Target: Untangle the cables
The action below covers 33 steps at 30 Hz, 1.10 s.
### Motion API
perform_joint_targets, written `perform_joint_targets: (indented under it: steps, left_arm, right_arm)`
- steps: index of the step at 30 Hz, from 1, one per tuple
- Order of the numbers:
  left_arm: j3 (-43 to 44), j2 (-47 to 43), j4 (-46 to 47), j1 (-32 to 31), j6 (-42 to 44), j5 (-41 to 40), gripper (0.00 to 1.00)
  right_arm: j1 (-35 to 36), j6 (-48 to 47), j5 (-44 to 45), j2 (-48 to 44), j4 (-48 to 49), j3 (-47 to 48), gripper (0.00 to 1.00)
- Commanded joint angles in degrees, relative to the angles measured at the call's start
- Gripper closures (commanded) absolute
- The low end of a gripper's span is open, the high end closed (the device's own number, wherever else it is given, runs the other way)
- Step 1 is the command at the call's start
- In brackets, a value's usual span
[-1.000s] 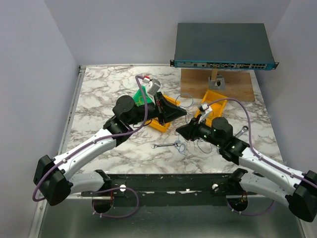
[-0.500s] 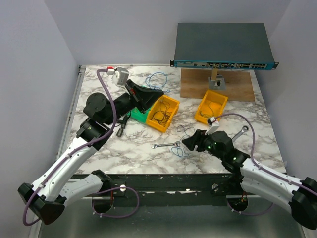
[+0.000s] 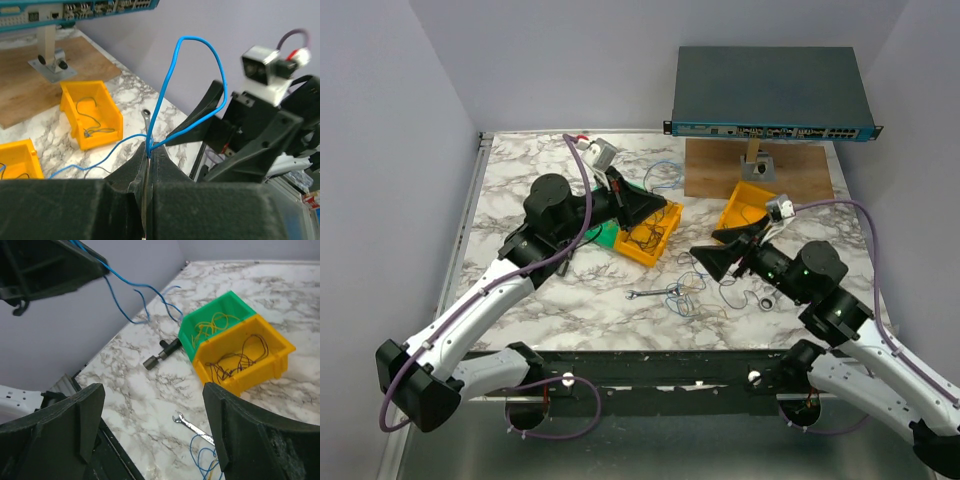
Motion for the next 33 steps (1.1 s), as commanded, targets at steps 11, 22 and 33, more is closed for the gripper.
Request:
perform_joint_targets:
  steps: [11,22,33]
  left_arm:
    - [8.69,7.09,-8.31,-5.93,0.56,8.1,1.0]
    - [8.85,9.61,-8.5,-6.95,0.0,7.53,1.0]
    - [8.85,11.33,-7.23,-7.87,-2.55,4.16,1.0]
  right_arm:
    - [0.03,-11.86,-7.75,10.49,-3.28,10.1,0.19]
    - [0.03,-10.85,-8.62,9.57,-1.2,9.69,0.37]
    - [-0.01,-8.35,-5.16,10.63,-0.4,9.63,0.99]
